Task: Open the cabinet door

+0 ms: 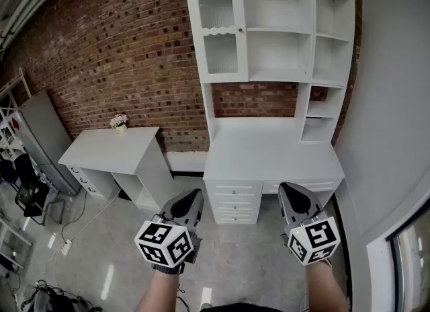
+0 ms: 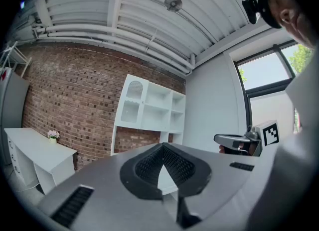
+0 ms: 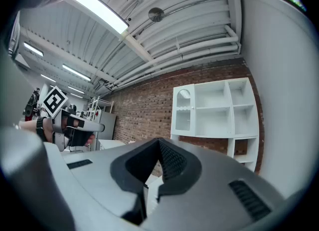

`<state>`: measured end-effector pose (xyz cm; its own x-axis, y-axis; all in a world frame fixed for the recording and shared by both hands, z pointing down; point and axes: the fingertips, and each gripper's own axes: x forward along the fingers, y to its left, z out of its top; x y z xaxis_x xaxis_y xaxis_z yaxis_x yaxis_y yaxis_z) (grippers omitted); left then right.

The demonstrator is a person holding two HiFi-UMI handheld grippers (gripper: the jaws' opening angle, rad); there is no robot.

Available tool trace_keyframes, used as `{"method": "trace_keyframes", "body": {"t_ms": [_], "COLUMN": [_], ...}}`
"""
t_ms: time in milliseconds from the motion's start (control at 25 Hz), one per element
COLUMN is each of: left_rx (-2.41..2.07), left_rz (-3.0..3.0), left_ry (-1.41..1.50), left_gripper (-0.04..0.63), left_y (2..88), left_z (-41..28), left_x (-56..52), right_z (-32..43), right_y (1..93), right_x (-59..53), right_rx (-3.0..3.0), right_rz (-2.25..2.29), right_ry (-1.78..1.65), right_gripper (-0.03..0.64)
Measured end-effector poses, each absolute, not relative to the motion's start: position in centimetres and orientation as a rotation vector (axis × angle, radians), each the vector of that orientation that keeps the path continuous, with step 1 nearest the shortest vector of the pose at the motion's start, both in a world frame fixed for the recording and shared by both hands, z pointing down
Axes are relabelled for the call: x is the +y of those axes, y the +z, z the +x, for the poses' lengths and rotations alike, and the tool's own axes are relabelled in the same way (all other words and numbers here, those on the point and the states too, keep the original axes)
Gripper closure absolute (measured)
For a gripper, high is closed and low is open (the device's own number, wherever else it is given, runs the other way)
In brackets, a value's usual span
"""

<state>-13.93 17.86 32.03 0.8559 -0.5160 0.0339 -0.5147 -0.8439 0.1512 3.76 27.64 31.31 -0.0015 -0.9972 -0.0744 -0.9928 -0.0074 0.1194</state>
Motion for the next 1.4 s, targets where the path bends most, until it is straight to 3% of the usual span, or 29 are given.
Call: {"method": "trace_keyframes", "body": {"t_ms": [800,1400], "left_rx": [-0.812,-0.729], "left_rz": [2.885,2.908], "left_ry": [0.014,-0.023], "left_gripper": [0.591,0.591], "left_y": [32.7,33.9], "left_z": [-8.4,-4.7], "left_x": [16.7,5.5], "right_z": [9.1,10.6], "right_y": [31.3,32.0], "right_x": [27.3,17.1], "right_rx": [-2.268,-2.253], "right_rz": [2.236,2.257], "right_ry": [-0.197,-0.216], "right_gripper": [0.614,0.614]}}
